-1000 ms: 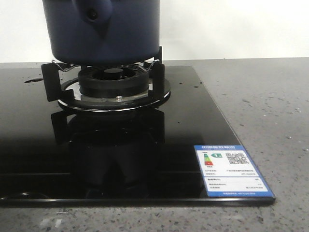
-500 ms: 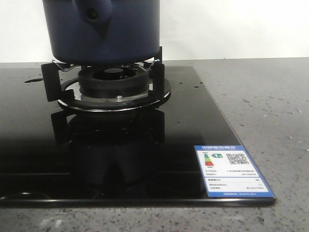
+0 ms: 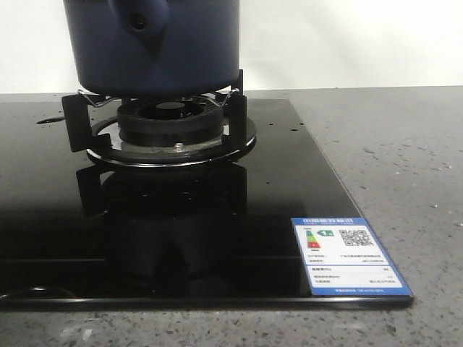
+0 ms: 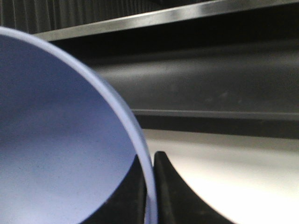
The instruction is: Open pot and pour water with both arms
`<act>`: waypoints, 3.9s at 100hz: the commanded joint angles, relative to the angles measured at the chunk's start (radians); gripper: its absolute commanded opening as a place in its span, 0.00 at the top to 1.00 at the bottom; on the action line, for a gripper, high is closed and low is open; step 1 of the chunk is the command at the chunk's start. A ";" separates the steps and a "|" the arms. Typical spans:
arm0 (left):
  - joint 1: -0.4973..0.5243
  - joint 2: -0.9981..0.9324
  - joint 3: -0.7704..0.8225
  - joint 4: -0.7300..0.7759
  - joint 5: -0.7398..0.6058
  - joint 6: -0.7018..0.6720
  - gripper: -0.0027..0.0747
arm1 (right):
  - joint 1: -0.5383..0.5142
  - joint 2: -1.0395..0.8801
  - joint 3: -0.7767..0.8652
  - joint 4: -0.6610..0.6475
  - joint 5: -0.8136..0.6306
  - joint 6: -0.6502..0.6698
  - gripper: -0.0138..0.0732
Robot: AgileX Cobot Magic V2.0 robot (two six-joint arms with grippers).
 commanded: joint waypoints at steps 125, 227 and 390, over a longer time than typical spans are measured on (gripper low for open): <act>-0.003 -0.023 -0.034 -0.084 -0.056 -0.006 0.49 | -0.018 -0.121 -0.079 -0.075 0.203 -0.004 0.89; -0.489 0.114 -0.077 -0.076 -0.244 -0.006 0.49 | -0.638 -0.162 -0.029 -0.016 1.714 0.101 0.89; -0.592 0.368 -0.084 -0.061 -0.371 -0.006 0.49 | -0.638 -0.411 -0.167 -0.038 1.831 0.090 0.43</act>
